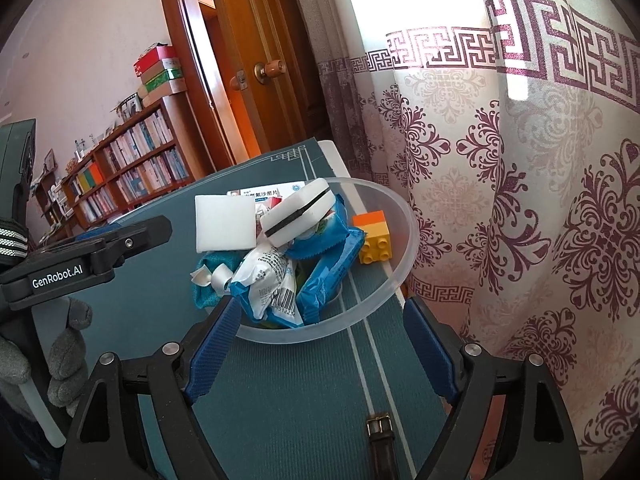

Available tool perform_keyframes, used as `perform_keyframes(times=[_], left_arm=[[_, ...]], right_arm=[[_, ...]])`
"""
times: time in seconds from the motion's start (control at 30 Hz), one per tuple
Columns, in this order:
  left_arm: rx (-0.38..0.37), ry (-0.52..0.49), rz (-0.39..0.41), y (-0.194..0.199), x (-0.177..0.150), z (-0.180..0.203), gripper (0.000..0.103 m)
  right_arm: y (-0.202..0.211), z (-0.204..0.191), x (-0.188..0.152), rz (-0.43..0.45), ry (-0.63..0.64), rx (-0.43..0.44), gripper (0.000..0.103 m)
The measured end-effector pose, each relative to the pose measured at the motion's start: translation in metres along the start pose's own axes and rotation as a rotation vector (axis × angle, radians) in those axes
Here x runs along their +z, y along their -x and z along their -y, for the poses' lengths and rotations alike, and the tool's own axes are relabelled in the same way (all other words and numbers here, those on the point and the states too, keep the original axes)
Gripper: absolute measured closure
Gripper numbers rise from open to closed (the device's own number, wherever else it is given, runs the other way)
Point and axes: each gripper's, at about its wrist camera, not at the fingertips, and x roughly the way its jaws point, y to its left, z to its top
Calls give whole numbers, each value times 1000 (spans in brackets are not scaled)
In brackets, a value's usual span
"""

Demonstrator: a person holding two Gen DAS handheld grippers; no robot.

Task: Organize objects

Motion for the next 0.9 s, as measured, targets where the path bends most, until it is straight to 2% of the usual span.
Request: perform_keyframes(times=[0.4,0.9], left_arm=[[83,-15,-3,14,-16,3,0],[96,-52,-21,17,-24,13,0]], right_arm=[[0,-10,-8,-50,65,-54,11],[0,-24,-10,-45,157,-104,10]])
